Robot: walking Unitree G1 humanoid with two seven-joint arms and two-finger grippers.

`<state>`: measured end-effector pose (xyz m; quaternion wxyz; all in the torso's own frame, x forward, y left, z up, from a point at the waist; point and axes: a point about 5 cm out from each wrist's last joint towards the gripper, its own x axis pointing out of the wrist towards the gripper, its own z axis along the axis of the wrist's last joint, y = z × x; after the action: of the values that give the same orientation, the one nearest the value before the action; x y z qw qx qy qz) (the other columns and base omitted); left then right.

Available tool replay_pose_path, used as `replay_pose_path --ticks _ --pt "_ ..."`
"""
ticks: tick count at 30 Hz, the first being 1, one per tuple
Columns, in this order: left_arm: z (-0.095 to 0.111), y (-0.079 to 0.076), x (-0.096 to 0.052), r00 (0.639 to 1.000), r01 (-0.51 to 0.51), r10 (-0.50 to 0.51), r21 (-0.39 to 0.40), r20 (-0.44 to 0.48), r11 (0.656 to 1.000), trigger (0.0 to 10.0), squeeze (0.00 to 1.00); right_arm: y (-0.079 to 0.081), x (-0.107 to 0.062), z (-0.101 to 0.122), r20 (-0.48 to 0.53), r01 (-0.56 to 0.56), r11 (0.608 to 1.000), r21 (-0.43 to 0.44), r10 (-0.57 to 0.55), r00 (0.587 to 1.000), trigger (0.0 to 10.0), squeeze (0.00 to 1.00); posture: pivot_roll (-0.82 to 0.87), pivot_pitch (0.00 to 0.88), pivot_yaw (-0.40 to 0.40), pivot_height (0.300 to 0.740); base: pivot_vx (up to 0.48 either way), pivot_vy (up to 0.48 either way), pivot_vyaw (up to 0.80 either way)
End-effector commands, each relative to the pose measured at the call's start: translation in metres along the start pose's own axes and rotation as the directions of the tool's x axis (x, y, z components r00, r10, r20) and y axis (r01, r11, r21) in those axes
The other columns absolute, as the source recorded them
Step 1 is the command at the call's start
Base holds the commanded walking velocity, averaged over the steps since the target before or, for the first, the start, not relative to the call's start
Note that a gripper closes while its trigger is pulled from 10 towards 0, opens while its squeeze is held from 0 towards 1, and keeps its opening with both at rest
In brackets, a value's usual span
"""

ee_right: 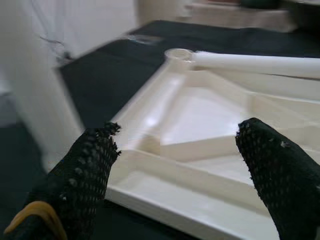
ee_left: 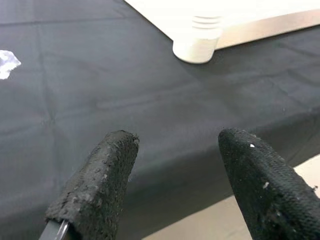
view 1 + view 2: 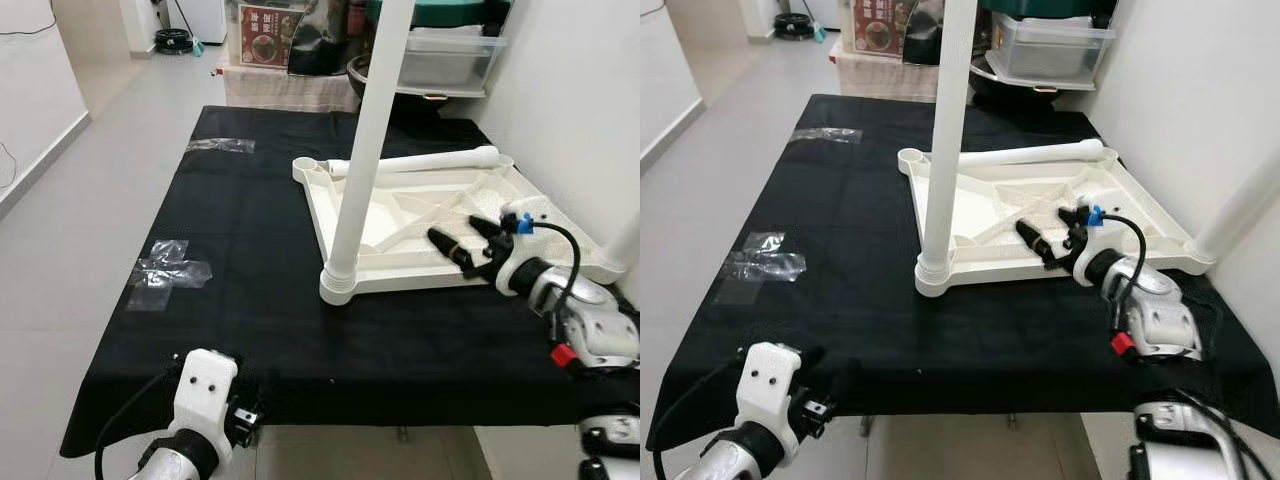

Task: Building children table

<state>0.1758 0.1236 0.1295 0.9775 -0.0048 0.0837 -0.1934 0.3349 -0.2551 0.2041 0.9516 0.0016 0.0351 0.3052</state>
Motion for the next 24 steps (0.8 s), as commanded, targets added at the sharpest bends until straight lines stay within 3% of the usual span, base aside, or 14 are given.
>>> replay_pose_path --ticks 1,3,4,6,7,10,13,24 --pt "0.001 -0.002 -0.002 1.000 0.015 -0.015 0.006 -0.008 1.000 10.0 0.00 0.007 0.001 0.003 0.009 -0.117 0.993 0.008 0.117 0.993 10.0 1.00 0.14 0.126 -0.095 0.740 0.000 0.000 0.00" --pt "0.001 -0.002 -0.002 1.000 0.018 -0.018 0.007 -0.010 1.000 10.0 0.00 0.009 0.003 0.005 0.003 -0.150 0.989 -0.014 0.150 0.989 10.0 1.00 0.14 0.130 -0.094 0.740 0.000 0.000 0.00" --pt "0.001 -0.003 -0.003 1.000 0.024 -0.024 0.009 -0.014 1.000 10.0 0.00 0.011 0.006 0.003 -0.010 -0.191 0.982 -0.013 0.190 0.982 10.0 0.41 0.14 0.132 -0.093 0.740 0.000 0.000 0.00" --pt "0.001 -0.004 -0.003 0.999 0.028 -0.028 0.010 -0.016 1.000 10.0 0.00 0.013 0.007 0.001 -0.018 -0.222 0.975 -0.007 0.222 0.975 10.0 0.41 0.15 0.135 -0.094 0.740 0.000 0.000 0.00" --pt "0.001 -0.004 -0.004 0.999 0.032 -0.031 0.010 -0.015 0.999 10.0 0.00 0.017 0.009 0.001 -0.013 -0.264 0.964 0.003 0.264 0.964 10.0 0.00 0.15 0.137 -0.096 0.740 0.000 0.000 0.00" --pt "0.002 -0.005 -0.006 0.999 0.034 -0.034 0.013 -0.014 0.999 10.0 0.00 0.025 0.016 0.000 -0.007 -0.325 0.946 0.005 0.326 0.946 10.0 0.00 0.15 0.144 -0.095 0.740 0.000 0.000 0.00" --pt "0.003 -0.006 -0.007 0.999 0.036 -0.036 0.020 -0.010 0.999 10.0 0.00 0.027 0.034 -0.004 -0.042 -0.282 0.959 0.019 0.283 0.958 10.0 0.00 0.16 0.146 -0.099 0.740 0.000 0.000 0.00" --pt "0.004 -0.007 -0.009 0.999 0.040 -0.039 0.034 -0.015 0.999 10.0 0.00 0.032 0.047 -0.001 -0.043 -0.311 0.950 -0.011 0.311 0.950 10.0 0.00 0.16 0.147 -0.097 0.740 0.000 0.000 0.00"
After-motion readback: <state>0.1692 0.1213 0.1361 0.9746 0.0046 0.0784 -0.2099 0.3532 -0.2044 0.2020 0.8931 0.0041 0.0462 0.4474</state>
